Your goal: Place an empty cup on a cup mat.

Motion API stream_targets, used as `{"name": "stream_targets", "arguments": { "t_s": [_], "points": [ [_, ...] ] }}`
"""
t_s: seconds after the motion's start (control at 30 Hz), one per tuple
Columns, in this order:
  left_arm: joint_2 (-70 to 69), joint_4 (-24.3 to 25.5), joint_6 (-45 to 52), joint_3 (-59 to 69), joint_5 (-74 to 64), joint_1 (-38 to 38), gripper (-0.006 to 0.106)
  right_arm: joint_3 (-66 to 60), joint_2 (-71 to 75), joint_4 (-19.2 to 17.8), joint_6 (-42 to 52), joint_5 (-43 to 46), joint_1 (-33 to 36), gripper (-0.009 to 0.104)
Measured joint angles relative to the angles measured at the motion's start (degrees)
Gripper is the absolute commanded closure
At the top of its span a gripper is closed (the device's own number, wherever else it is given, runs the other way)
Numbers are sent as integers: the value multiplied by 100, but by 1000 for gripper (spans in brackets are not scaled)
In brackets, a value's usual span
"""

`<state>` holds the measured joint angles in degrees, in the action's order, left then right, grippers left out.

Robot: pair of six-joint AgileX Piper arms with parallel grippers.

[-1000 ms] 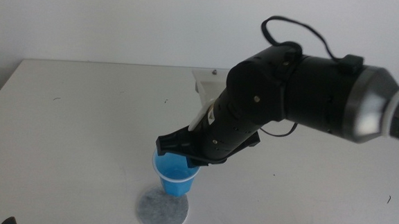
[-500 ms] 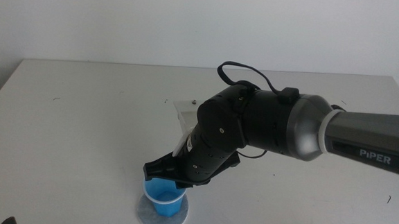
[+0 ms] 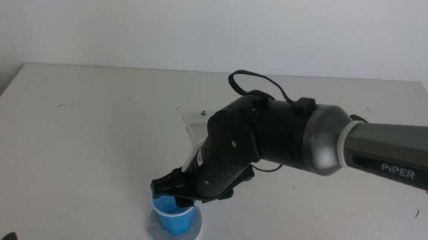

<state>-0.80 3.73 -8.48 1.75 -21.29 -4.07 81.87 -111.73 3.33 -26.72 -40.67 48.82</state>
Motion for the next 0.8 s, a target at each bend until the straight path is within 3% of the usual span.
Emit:
{"name": "stream_targets", "arguments": {
  "t_s": [0.1, 0.33, 0.8],
  "points": [
    [0, 0, 0, 0, 0, 0, -5, 0, 32, 0, 5, 4, 0, 45],
    [0, 0, 0, 0, 0, 0, -5, -14, 846, -17, 54, 4, -368, 44],
    [0, 0, 0, 0, 0, 0, -5, -1675, 3833, -88, 514, 299, -2296, 43]
  ]
}}
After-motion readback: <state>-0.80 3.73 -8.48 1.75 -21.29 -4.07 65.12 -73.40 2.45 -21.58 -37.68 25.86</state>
